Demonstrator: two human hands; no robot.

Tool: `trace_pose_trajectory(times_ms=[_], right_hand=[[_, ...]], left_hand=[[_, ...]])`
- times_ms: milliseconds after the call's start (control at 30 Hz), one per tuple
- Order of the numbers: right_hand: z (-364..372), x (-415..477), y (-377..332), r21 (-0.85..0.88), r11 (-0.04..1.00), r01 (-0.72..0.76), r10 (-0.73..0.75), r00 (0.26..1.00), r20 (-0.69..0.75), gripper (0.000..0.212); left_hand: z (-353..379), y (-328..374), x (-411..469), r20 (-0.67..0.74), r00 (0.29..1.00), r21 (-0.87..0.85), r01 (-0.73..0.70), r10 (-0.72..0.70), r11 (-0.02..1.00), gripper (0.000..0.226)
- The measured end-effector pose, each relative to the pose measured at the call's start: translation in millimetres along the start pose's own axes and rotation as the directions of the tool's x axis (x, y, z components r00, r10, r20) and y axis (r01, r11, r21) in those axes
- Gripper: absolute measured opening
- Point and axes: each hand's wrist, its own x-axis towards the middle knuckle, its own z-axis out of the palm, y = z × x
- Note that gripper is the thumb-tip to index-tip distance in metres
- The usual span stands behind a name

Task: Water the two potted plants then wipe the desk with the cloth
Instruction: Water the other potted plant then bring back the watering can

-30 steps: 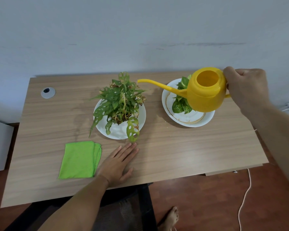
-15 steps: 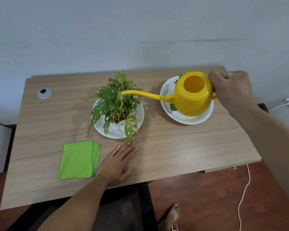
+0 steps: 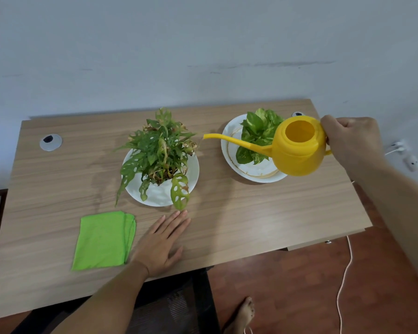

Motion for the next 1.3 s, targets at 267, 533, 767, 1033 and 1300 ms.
trace_pose_trajectory(times_ms=[267,533,767,1033,1300], right_hand=[[8,15,-24,0.111,0.994,-0.003,0.01,0.998,-0.063,0.052],[31,14,-43,0.196,0.979,0.048,-0.049,0.999,0.001,0.052],[42,3,-29,0.202,0.977,0.071,-0.089,0.993,0.079,0.049],[31,-6,3,0.184,0.982,-0.044,0.031,0.997,0.075,0.047],[32,-26,27,0.311,0.917,-0.249,0.251,0.967,0.037,0.047]], left_hand=[[-1,1,0,0.003,1.0,0.026,0.005,-0.005,1.0,0.087],[-1,0,0,0.009,1.0,0.008,0.002,-0.002,1.0,0.088],[-2,1,0,0.018,1.0,0.017,0.005,-0.005,1.0,0.088],[-4,0,0,0.015,1.0,-0.006,-0.001,0.001,1.0,0.085],[-9,3,0,0.027,1.0,-0.015,0.006,-0.006,1.0,0.09]])
